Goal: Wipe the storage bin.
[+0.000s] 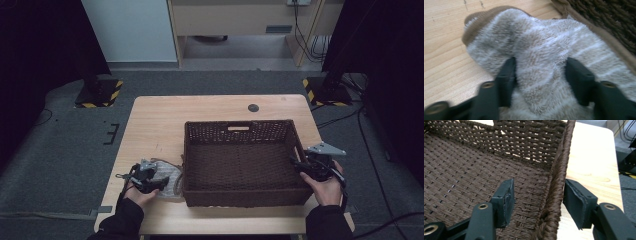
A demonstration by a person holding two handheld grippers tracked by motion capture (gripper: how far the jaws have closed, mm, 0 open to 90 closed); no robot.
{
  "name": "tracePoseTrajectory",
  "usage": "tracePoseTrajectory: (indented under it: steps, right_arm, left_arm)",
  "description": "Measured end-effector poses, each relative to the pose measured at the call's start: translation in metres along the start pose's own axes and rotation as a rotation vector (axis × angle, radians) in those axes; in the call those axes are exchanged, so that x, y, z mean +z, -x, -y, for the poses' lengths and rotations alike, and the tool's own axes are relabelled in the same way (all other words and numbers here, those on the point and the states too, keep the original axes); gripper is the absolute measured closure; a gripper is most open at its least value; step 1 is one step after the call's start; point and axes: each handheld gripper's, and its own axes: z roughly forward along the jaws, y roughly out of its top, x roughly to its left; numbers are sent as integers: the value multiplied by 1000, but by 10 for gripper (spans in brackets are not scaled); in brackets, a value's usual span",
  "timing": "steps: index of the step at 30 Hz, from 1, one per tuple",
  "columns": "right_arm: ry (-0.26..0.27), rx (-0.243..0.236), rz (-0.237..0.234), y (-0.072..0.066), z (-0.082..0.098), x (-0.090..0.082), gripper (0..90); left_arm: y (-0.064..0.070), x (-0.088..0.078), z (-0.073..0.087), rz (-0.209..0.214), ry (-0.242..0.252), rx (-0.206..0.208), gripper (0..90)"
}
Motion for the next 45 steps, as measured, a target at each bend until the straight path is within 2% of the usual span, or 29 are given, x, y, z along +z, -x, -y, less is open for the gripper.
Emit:
tracePoseTrajectory:
  steps: [4, 8, 15, 19, 23, 24, 28, 32, 35, 38, 43, 45]
  right_arm:
    - [-16, -2, -6, 0, 1, 1, 445]
    - [-16, 13, -13, 3, 3, 1, 483]
    - [-36, 27, -17, 4, 3, 2, 542]
    - [-17, 28, -14, 5, -1, -1, 547]
    - [-8, 31, -15, 8, -4, -4, 577]
    - [-10, 36, -17, 8, -4, -4, 582]
    - [-13, 36, -18, 9, -6, -6, 604]
    - [14, 32, -18, 11, -9, -12, 631]
    - [-14, 17, -17, 13, -8, -12, 658]
    - [-15, 47, -39, 16, -7, -10, 670]
    - [-36, 40, -45, 17, -7, -9, 674]
    - [-43, 52, -48, 17, -8, -8, 678]
  left_arm:
    - [1, -4, -2, -7, 10, 23, 638]
    - [1, -8, -5, 4, 33, 23, 687]
    - [-10, -30, -17, 2, 172, -24, 693]
    - [-17, -38, -23, 5, 222, -48, 693]
    - [-21, -44, -27, 1, 249, -55, 692]
    - [-23, -47, -30, 0, 273, -69, 691]
    - [-26, -54, -36, -5, 297, -70, 691]
    - [-28, -57, -43, -7, 317, -74, 691]
    - [-28, -57, -48, -6, 324, -71, 691]
    - [-26, -56, -53, -2, 334, -68, 690]
    - [-22, -52, -65, 13, 353, -60, 691]
    - [-21, -50, -71, 10, 360, -51, 690]
